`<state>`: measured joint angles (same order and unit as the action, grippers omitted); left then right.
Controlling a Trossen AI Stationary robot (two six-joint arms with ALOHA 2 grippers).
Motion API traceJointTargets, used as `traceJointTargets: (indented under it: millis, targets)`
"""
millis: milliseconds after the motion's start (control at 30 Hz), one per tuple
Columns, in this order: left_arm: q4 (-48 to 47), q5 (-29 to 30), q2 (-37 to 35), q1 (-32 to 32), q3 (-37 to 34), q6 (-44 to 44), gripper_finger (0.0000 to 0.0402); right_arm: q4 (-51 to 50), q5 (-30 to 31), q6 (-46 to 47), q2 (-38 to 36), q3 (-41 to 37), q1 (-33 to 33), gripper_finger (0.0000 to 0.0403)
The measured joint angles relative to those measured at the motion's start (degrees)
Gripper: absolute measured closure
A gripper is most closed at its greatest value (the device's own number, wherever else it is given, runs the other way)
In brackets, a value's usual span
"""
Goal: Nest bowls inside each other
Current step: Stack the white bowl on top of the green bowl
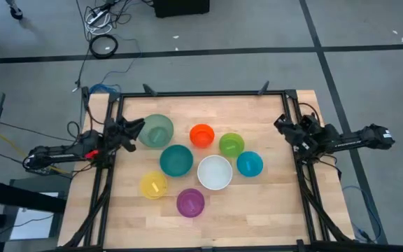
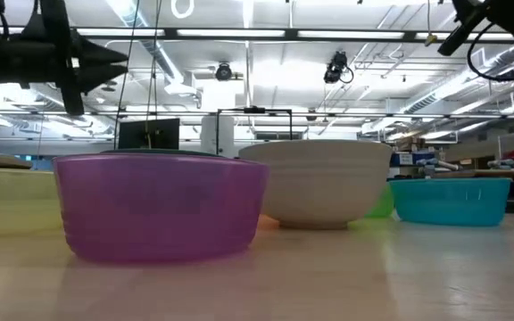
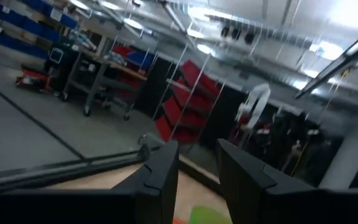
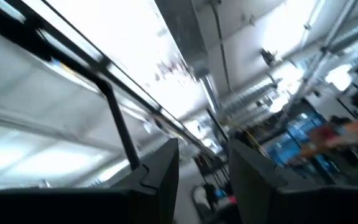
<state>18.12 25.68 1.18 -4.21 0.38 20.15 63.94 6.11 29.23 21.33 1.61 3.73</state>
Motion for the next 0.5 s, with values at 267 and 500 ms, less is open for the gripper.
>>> traceJointTargets:
  millis: [267, 500]
  targets:
    - [2.20, 0.03, 0.01, 0.00, 0.00, 0.23, 0.0285, -0.23, -0.47, -0.57, 0.04, 0.07, 0.02, 0.0275]
    - [2.13, -2.43, 0.01, 0.04, 0.00, 7.40, 0.0285, -0.35, -4.01, -0.13, 0.04, 0.11, 0.02, 0.0275]
